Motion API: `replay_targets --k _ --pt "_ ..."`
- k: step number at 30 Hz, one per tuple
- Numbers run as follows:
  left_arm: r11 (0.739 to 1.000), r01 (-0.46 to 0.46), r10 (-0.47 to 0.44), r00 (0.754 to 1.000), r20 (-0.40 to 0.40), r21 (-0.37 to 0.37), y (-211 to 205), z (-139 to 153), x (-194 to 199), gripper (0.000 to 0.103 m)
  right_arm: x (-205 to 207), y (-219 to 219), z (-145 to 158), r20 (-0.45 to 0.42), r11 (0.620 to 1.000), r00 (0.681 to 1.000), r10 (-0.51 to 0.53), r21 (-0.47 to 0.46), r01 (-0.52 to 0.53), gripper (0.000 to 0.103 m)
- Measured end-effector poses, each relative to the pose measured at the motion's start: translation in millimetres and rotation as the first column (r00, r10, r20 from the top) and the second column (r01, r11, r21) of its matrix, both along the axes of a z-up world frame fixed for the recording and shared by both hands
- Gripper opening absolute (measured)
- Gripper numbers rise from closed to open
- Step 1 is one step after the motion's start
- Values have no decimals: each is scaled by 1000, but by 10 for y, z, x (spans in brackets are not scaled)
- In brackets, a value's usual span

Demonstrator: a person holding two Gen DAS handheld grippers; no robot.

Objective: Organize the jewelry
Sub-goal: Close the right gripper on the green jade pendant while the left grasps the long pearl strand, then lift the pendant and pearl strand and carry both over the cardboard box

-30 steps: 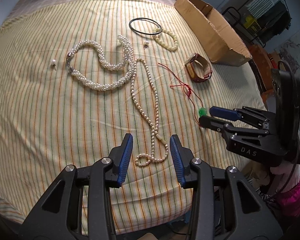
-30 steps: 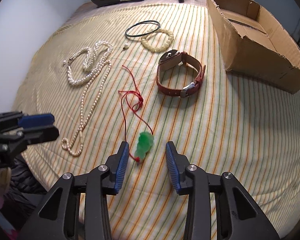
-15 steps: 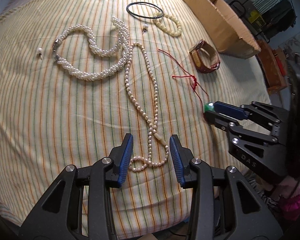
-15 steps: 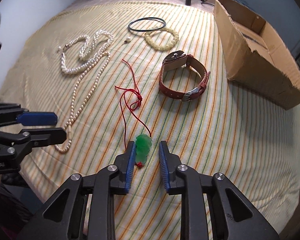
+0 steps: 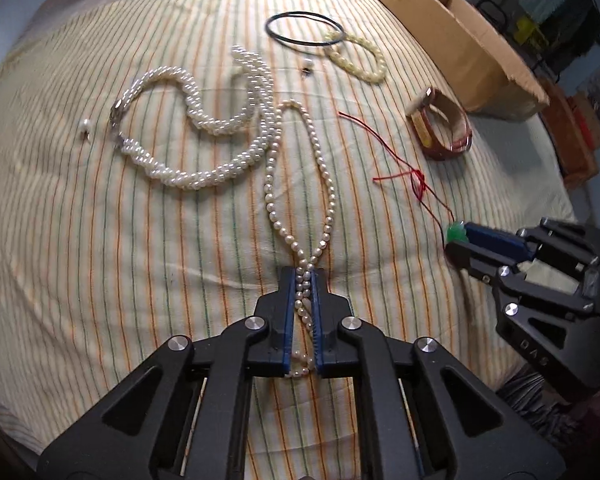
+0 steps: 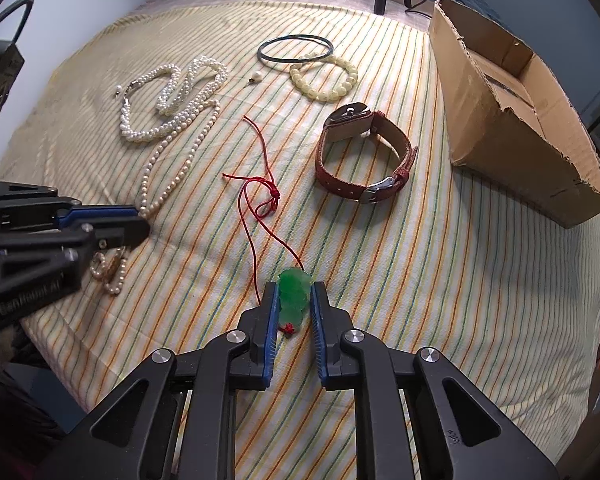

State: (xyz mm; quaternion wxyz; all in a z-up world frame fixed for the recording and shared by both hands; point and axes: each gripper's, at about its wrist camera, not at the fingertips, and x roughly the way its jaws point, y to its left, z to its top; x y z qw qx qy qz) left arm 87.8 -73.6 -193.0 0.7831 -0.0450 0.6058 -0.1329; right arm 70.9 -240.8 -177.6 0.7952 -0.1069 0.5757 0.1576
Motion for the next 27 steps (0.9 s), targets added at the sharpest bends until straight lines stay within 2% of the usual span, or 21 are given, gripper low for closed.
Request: replay_targets --k 5,9,14,27 --pt "999 -22 24 999 39 -42 180 140 -58 5 -23 -32 51 -3 999 1000 -3 44 3 14" --pt "996 -20 28 995 97 -81 312 381 -113 5 -52 -76 172 22 998 1000 -4 67 3 14" --pt "993 -26 44 986 163 -111 273 652 -131 5 -27 -75 386 76 994 997 -17 105 9 14" --pt "981 -19 69 963 261 -191 226 1170 -60 5 79 -283 861 175 985 981 -86 164 58 14"
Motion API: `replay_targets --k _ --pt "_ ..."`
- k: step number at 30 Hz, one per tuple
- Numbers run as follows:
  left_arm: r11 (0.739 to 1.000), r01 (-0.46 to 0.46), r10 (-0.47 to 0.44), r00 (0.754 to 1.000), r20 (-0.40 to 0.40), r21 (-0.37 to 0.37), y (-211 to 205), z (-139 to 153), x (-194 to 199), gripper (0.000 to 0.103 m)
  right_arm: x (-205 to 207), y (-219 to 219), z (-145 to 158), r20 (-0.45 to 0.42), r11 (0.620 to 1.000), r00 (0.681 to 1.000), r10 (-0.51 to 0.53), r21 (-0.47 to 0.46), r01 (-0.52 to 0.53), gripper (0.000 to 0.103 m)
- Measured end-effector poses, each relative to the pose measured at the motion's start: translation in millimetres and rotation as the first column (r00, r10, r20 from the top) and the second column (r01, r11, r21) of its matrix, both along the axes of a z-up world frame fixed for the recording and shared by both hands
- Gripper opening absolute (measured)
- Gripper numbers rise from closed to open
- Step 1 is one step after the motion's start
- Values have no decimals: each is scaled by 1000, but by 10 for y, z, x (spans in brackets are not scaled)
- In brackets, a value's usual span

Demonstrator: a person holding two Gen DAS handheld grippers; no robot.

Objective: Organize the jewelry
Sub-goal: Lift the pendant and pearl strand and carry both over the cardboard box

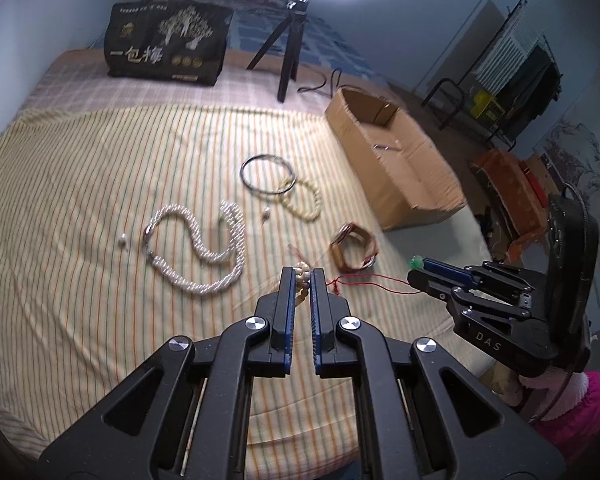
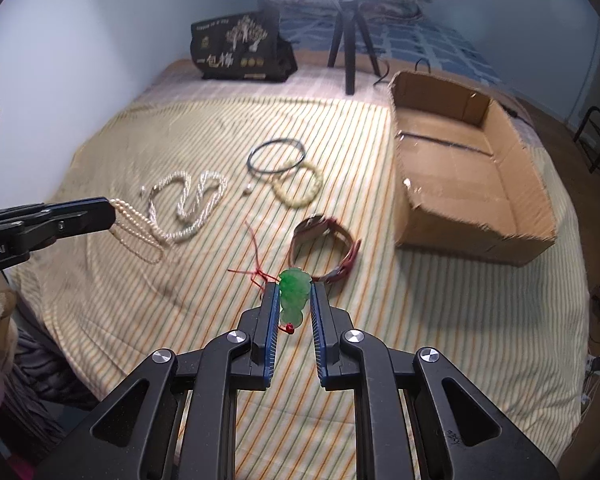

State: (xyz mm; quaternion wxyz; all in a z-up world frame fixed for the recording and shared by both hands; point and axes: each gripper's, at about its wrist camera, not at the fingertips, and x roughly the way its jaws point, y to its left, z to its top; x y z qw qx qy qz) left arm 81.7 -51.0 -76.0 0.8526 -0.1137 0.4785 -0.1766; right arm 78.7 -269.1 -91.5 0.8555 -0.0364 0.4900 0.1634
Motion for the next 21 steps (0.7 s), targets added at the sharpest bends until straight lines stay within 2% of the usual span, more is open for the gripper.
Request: replay_targets --k 13,21 --pt "998 59 -56 994 90 -27 -200 489 219 5 110 -341 533 111 994 990 -91 68 84 14" --pt "995 96 -89 986 142 -41 -391 715 466 5 253 -599 867 186 990 973 -139 56 131 14"
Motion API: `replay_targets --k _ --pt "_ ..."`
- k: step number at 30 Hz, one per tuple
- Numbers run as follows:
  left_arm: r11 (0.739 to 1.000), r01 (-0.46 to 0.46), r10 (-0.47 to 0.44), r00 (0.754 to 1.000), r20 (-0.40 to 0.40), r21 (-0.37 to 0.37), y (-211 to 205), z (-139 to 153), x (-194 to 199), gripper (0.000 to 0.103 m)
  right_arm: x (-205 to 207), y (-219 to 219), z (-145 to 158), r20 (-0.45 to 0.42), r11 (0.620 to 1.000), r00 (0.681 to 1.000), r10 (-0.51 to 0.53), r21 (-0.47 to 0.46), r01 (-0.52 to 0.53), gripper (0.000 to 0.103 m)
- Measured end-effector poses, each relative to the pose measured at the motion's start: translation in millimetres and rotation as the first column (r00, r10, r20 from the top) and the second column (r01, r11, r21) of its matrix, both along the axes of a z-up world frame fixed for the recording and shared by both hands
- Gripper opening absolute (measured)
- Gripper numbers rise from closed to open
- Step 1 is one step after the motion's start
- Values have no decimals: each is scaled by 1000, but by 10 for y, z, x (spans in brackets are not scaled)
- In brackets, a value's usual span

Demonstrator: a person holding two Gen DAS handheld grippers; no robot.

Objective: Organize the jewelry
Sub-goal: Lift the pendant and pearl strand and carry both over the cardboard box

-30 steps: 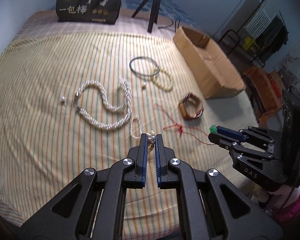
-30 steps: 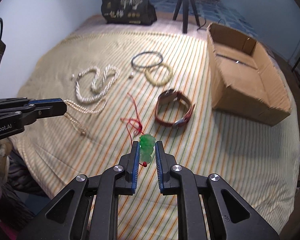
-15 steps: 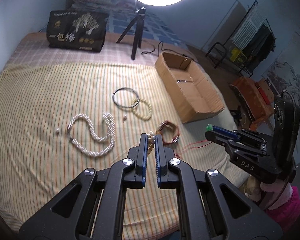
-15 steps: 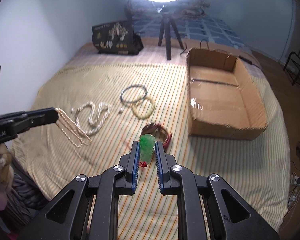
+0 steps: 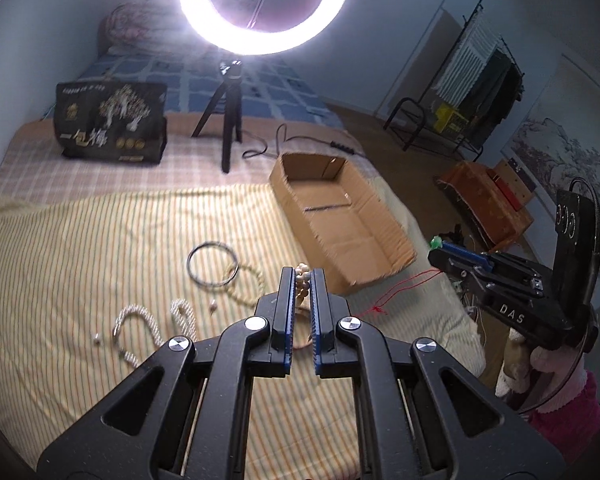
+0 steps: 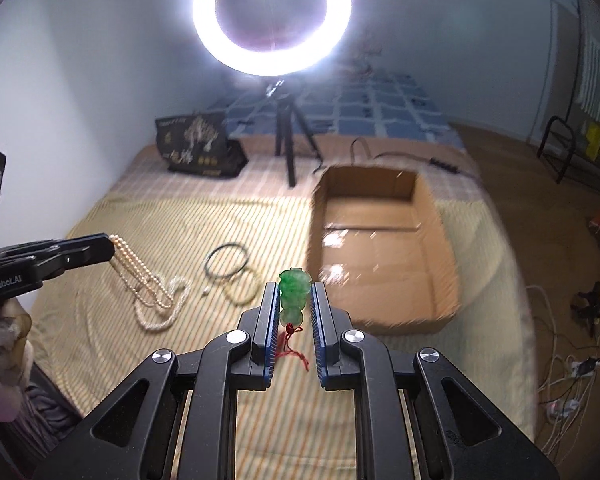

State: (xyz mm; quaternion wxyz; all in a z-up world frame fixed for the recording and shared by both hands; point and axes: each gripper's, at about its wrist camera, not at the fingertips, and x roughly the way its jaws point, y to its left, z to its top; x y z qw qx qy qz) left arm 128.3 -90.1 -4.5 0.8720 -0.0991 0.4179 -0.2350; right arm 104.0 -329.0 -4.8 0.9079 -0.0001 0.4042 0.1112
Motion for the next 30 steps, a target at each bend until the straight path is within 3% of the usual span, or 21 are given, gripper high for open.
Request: replay_targets --k 14,22,30 --pt "998 62 -61 998 25 -18 -468 132 456 5 473 -363 223 76 999 996 -53 -8 54 14" --pt "994 102 -101 994 35 -24 -857 115 653 5 825 -541 103 66 998 996 -68 -11 69 14" --pt "989 143 -142 990 5 -26 -1228 -96 827 5 1086 -751 -42 45 996 995 -92 -10 93 14"
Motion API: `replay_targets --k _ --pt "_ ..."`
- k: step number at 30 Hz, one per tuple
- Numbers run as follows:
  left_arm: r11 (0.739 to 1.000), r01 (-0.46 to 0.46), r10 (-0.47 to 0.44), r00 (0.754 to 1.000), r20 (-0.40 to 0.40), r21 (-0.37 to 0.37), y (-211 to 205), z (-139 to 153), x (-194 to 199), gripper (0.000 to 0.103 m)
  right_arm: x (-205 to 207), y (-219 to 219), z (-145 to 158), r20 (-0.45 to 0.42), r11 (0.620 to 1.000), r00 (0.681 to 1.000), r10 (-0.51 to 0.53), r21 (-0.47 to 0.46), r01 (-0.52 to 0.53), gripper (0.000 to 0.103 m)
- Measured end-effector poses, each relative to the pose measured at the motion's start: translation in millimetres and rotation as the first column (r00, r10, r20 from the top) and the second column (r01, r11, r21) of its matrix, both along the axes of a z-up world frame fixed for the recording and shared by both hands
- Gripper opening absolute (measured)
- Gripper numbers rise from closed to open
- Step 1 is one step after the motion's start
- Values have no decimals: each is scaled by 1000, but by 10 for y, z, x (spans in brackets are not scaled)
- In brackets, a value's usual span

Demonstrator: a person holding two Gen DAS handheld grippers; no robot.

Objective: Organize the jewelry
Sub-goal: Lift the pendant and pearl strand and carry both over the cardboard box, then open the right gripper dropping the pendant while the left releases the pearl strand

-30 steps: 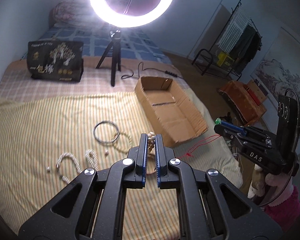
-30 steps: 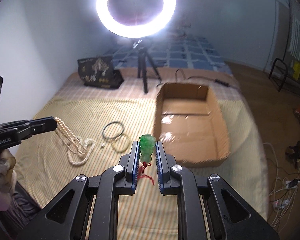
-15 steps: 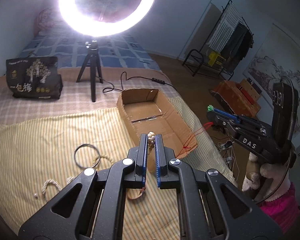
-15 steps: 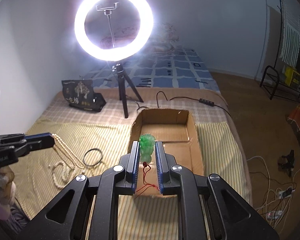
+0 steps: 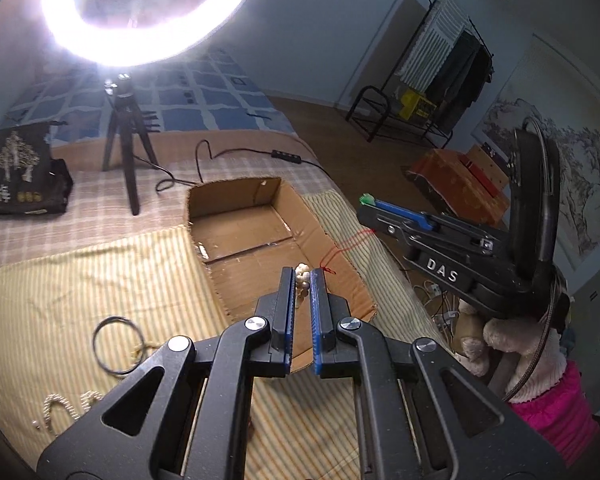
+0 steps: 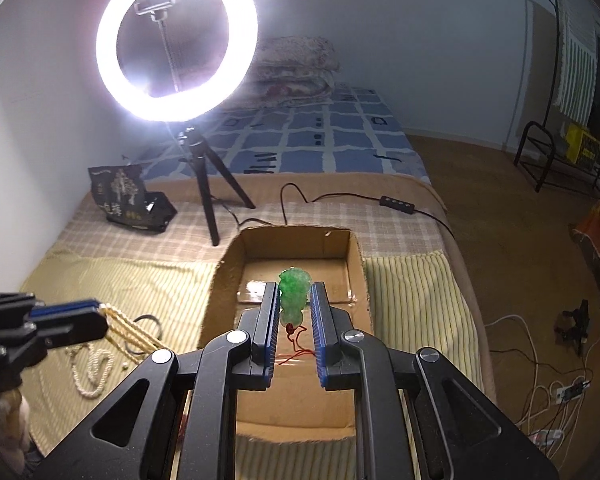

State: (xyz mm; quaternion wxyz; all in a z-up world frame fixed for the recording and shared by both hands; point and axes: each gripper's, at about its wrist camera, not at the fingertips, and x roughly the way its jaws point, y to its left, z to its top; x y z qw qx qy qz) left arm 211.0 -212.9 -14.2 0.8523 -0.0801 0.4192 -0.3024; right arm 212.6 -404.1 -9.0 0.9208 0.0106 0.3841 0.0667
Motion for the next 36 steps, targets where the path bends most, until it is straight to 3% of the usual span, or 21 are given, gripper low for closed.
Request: replay_targets --k 10,21,24,26,28,36 --pt "999 20 -18 998 -54 36 -263 -285 115 5 217 -117 -318 -62 1000 998 -2 12 2 14" --pt "998 31 -27 998 -59 59 -298 -349 131 5 257 -158 -420 -92 1000 996 -13 27 16 14" --pt "997 26 -22 998 -57 69 -288 -343 126 5 253 -160 -419 -89 1000 996 -20 19 22 22" --pt "997 23 -18 998 -58 72 -272 -342 122 8 247 -163 -414 -84 1000 996 -23 19 25 38" --pt "997 18 -14 998 -56 74 -245 -342 111 19 236 -162 -398 -76 999 997 -30 15 32 46" --pt "997 0 3 999 -37 83 -74 -256 32 19 161 -106 -308 -62 999 997 -34 17 35 46"
